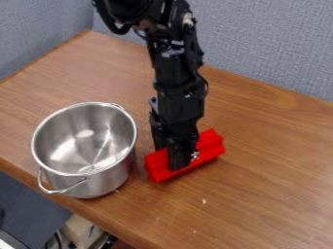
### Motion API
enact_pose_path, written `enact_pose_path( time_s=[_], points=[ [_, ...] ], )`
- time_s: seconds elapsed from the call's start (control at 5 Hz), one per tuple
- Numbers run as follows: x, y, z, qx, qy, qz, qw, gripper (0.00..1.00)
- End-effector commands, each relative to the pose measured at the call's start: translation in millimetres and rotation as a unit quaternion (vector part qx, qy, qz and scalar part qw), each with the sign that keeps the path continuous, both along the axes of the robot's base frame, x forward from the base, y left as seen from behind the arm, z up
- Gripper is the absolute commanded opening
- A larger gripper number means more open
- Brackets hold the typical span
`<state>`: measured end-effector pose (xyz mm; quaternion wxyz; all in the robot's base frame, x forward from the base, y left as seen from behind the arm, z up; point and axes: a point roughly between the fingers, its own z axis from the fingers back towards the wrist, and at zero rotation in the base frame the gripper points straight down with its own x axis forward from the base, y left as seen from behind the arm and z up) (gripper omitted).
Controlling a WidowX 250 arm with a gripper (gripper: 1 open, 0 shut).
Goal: Move the red object from the metal pot to the table
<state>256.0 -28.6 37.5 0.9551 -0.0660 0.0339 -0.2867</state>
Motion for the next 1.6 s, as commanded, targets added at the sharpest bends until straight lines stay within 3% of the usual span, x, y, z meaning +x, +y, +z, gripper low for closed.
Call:
enact_pose_path(
  time_s=[0.0,0.4,0.6,0.8,1.0,1.4],
  points=[
    [-1.0,1.6,8.3,-0.009,-0.003,-0.024,0.9997,0.0],
    [-17.4,-12.7,18.6,-0.016,-0.001,-0.026,0.9995,0.0],
    [-16.1,-21.9,21.0,-0.017,0.002,-0.004,0.9998,1.0],
    [-14.1,-30.2,23.0,-0.018,0.006,0.019,0.9996,1.0],
    [-12.3,-38.9,35.3,-0.01,0.0,0.046,0.9989,1.0],
    [-25.9,-21.9,0.2,-0.003,0.024,0.019,0.9995,1.0]
  ],
)
